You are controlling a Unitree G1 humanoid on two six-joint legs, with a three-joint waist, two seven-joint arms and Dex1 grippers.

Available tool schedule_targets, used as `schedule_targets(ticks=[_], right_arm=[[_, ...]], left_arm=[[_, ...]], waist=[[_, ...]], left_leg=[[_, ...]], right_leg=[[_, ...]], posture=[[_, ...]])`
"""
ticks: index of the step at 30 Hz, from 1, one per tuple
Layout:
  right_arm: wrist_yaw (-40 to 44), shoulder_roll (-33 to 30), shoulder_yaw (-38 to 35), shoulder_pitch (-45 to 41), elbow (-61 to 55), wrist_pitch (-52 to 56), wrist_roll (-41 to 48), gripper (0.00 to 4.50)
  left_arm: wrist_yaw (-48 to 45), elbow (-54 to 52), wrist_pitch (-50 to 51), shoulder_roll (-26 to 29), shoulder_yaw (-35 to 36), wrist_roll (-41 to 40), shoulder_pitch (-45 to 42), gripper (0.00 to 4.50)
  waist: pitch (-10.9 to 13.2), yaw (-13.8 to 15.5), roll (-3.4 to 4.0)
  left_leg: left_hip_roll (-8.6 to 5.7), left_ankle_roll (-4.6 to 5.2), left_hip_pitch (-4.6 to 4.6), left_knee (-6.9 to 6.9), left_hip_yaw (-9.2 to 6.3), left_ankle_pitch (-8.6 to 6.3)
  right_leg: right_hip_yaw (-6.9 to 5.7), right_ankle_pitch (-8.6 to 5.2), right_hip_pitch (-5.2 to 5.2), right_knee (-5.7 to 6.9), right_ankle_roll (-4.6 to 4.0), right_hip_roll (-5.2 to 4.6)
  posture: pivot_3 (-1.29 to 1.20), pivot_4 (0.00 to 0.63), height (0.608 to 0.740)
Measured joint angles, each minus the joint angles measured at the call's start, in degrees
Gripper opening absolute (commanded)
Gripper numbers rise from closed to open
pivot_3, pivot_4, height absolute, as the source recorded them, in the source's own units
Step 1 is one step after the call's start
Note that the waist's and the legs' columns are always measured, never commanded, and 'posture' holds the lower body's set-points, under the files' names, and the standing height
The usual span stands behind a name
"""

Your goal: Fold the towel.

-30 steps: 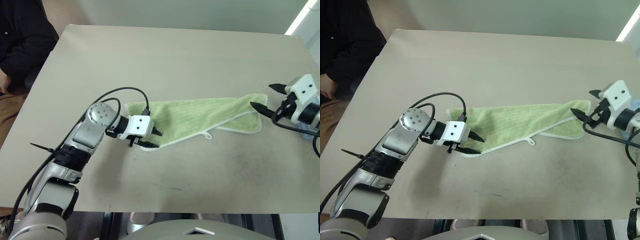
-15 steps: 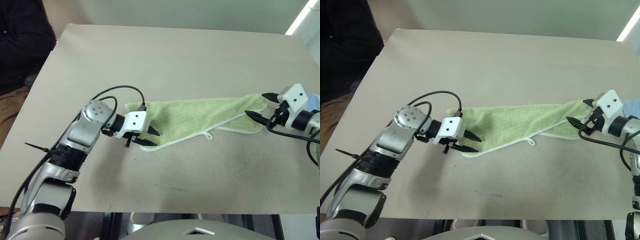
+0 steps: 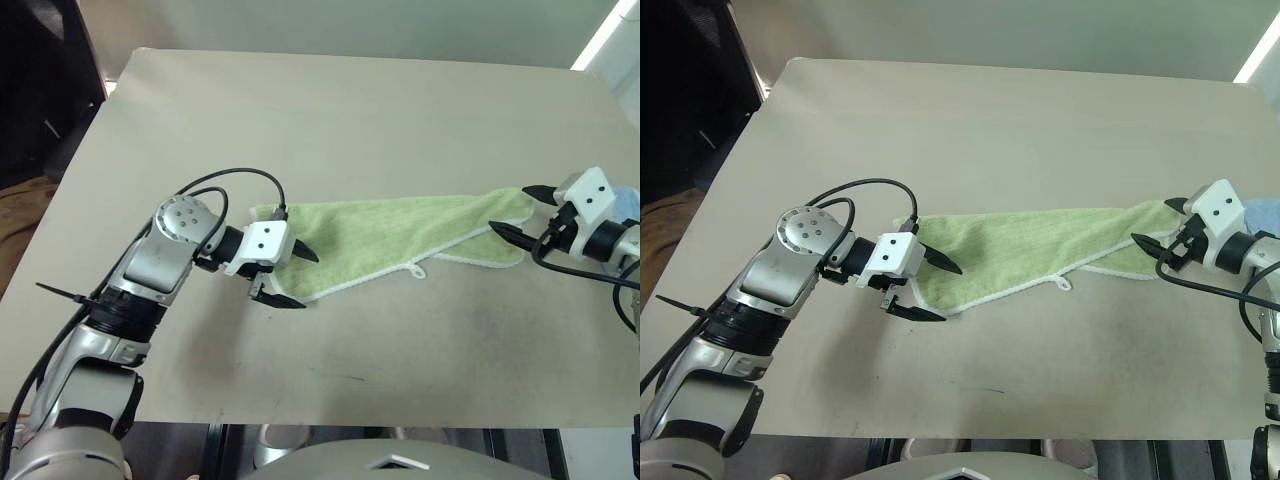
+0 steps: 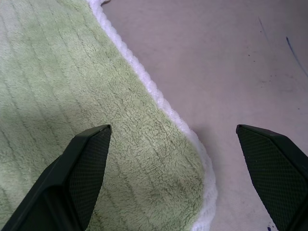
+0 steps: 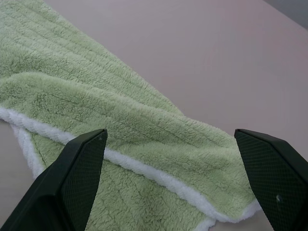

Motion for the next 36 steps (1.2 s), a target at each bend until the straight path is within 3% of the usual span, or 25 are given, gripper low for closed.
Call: schedule_targets(ticks=[17, 20, 26, 30, 36], right_arm=[[0.0, 0.5, 0.0, 0.9, -0.5, 0.1, 0.0, 4.5], [-0.1, 2.2, 0.0, 0.9, -1.6, 0.5, 0.1, 4.5], [-0.2, 2.7, 0.0, 0.7, -2.3, 0.8, 0.0, 4.5], [-0.2, 3.3, 0.0, 0.7, -2.5, 1.0, 0.0, 4.5], [-0.2, 3.5, 0.0, 1.0, -3.0, 1.3, 0.1, 4.5]], left_arm=[[-0.7, 0.0, -2.1, 3.5, -1.5, 3.1, 0.0, 4.48], [-0.2, 2.7, -6.2, 3.3, -4.2, 7.7, -0.3, 4.48], [-0.3, 3.9, -11.4, 3.1, -5.8, 9.4, -1.9, 4.48], [-0.2, 5.2, -13.0, 2.9, -7.2, 10.2, -2.7, 3.62], [-0.6, 5.8, -13.6, 2.8, -7.9, 10.2, -2.7, 1.64]], waist=[[0.0, -0.1, 0.0], [0.0, -0.2, 0.01], [-0.2, -0.1, 0.25], [-0.4, -0.1, 0.66], [-0.5, 0.0, 0.86]], left_leg=[[0.01, 0.01, 0.0, 0.0, 0.0, -0.01], [0.01, 0.02, 0.02, 0.0, 0.0, -0.01], [0.0, 0.09, 0.08, 0.0, -0.01, -0.04], [0.0, 0.43, 0.2, -0.01, -0.01, -0.15], [0.01, 0.49, 0.31, -0.02, -0.03, 0.23]], right_leg=[[0.0, -0.01, -0.01, 0.0, -0.01, 0.0], [0.01, -0.01, 0.0, 0.0, -0.01, 0.0], [0.01, 0.0, 0.04, 0.06, -0.01, -0.01], [0.01, 0.01, 0.14, 0.12, -0.04, -0.01], [0.0, 0.12, 0.34, 0.19, -0.19, -0.03]], posture=[[0.0, 0.15, 0.74], [0.0, 0.15, 0.74], [0.0, 0.15, 0.74], [0.0, 0.15, 0.74], [0.0, 0.15, 0.74]])
